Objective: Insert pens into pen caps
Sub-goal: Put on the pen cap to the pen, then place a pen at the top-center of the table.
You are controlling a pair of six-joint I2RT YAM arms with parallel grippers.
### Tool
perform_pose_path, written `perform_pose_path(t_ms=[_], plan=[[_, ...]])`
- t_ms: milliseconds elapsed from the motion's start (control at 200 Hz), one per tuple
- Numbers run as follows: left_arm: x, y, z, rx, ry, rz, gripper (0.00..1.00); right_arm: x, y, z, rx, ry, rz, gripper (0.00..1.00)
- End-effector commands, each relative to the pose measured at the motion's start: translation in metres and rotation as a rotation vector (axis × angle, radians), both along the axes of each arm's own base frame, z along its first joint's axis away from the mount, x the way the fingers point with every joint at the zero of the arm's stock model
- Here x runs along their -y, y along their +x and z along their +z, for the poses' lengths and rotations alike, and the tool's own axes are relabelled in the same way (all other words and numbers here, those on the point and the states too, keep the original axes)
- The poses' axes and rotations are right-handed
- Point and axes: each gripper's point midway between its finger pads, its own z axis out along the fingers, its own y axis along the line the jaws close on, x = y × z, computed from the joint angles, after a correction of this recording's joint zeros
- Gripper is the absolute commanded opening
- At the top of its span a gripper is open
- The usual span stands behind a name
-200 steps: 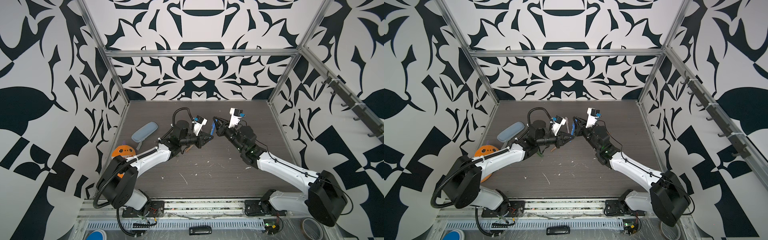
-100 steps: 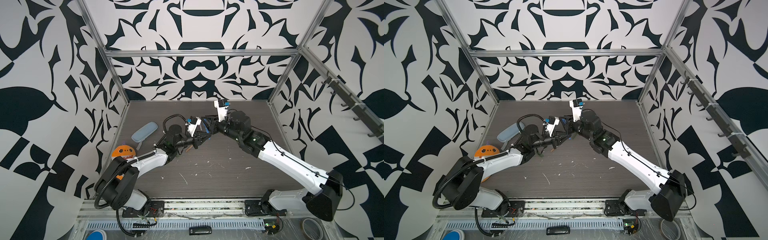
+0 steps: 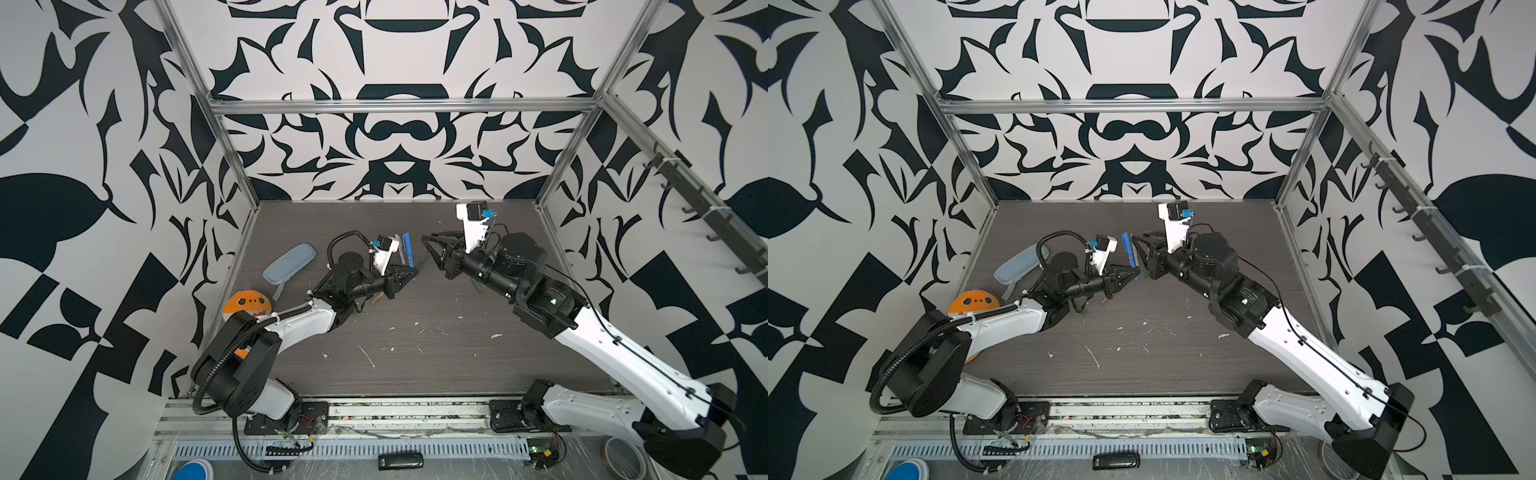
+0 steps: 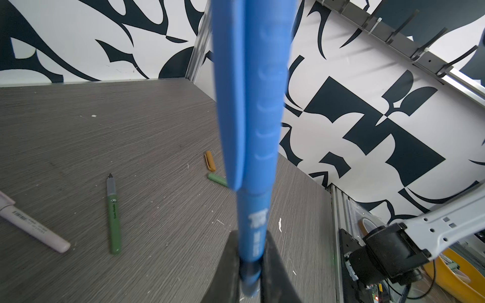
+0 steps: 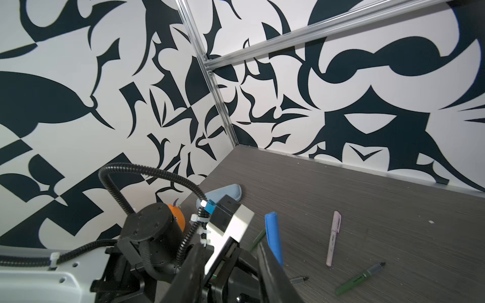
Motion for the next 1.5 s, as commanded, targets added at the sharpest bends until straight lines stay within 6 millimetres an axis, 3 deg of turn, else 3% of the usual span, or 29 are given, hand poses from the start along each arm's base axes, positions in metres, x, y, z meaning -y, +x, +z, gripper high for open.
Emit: perform_pose_path(t_ms=[0, 255, 410, 600, 825, 1010, 1180, 1340, 1490], plan=[[-0.003, -0.002, -0.001, 0.017, -0.006, 0.002, 0.0, 0.013, 0.005, -0.024, -0.02, -0.061, -0.06, 0.37], [-0.009, -0.02, 0.015, 0.113, -0.032, -0.039, 0.0, 0.045, 0.014, -0.085, -0.123, -0.099, -0.151, 0.35], [-0.008, -0.031, 0.017, 0.161, 0.018, -0.068, 0.0, 0.06, 0.02, -0.104, -0.169, -0.068, -0.172, 0.33], [-0.006, -0.033, 0.011, 0.181, 0.099, -0.07, 0.0, 0.065, 0.024, -0.118, -0.197, -0.06, -0.173, 0.32], [-0.006, -0.016, 0.007, 0.155, 0.185, -0.02, 0.0, 0.067, 0.033, -0.139, -0.219, -0.059, -0.182, 0.31], [-0.024, 0.045, -0.033, -0.18, 0.363, 0.176, 0.0, 0.071, 0.046, -0.173, -0.272, -0.056, -0.208, 0.31], [-0.045, 0.083, -0.081, -0.493, 0.509, 0.322, 0.0, 0.079, 0.052, -0.191, -0.305, -0.043, -0.251, 0.31], [-0.059, 0.104, -0.129, -0.703, 0.66, 0.405, 0.0, 0.088, 0.053, -0.213, -0.319, -0.033, -0.306, 0.31], [-0.058, 0.116, -0.155, -0.793, 0.743, 0.393, 0.0, 0.097, 0.054, -0.237, -0.357, -0.034, -0.369, 0.31]])
